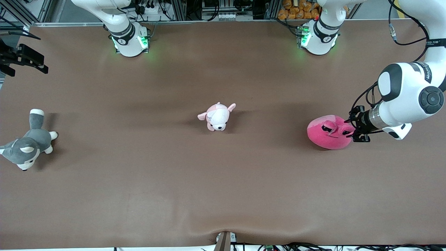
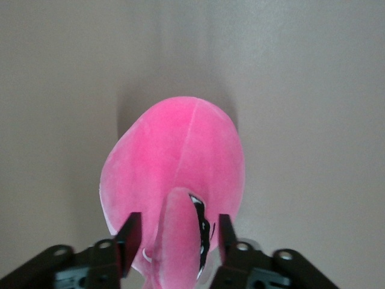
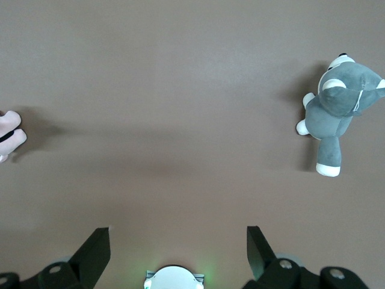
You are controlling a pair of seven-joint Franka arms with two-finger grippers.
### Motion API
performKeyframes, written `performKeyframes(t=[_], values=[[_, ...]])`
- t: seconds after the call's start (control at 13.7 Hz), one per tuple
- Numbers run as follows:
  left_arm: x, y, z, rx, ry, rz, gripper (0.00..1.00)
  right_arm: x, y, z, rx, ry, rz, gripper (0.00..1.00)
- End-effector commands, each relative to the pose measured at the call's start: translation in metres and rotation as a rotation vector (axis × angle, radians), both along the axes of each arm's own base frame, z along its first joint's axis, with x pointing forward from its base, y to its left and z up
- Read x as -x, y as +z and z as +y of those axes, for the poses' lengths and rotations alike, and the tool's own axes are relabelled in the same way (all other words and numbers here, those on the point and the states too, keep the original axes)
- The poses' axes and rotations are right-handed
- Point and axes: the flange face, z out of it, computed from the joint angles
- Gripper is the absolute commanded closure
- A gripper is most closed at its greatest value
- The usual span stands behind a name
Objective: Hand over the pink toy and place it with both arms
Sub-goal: 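Close the left gripper on the flamingo's neck and lift it, then carry the flamingo to mid-table while the right gripper reaches toward it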
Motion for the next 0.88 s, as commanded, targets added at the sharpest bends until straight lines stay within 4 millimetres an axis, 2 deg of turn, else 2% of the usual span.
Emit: performKeyframes(t=[0.0, 0.15, 0.29, 0.37, 0.51, 0.73, 0.8], values=[[0.002, 0.001, -0.015, 0.021, -0.020, -0.010, 0.99, -0.001, 0.000, -0.006, 0.015, -0.003, 0.004, 0.00], [0.001, 0.001, -0.018, 0.023, -0.033, -0.009, 1.00, -0.001, 0.001, -0.005, 0.024, -0.001, -0.005, 0.00], [0.001, 0.000, -0.030, 0.030, -0.060, -0.004, 1.00, -0.002, 0.001, -0.005, 0.064, 0.003, -0.004, 0.00], [0.000, 0.008, -0.029, 0.028, -0.057, -0.015, 1.00, -0.002, 0.001, -0.005, 0.066, 0.002, -0.003, 0.00], [-0.010, 0.043, -0.032, 0.029, -0.072, -0.017, 1.00, -0.001, 0.000, -0.008, 0.066, -0.012, 0.004, 0.00], [-0.024, 0.116, -0.065, 0.062, -0.125, 0.003, 1.00, -0.001, 0.000, -0.008, 0.066, -0.014, 0.000, 0.00], [-0.026, 0.134, -0.076, 0.111, -0.112, 0.001, 1.00, 0.000, 0.001, -0.006, 0.064, -0.018, 0.000, 0.00]])
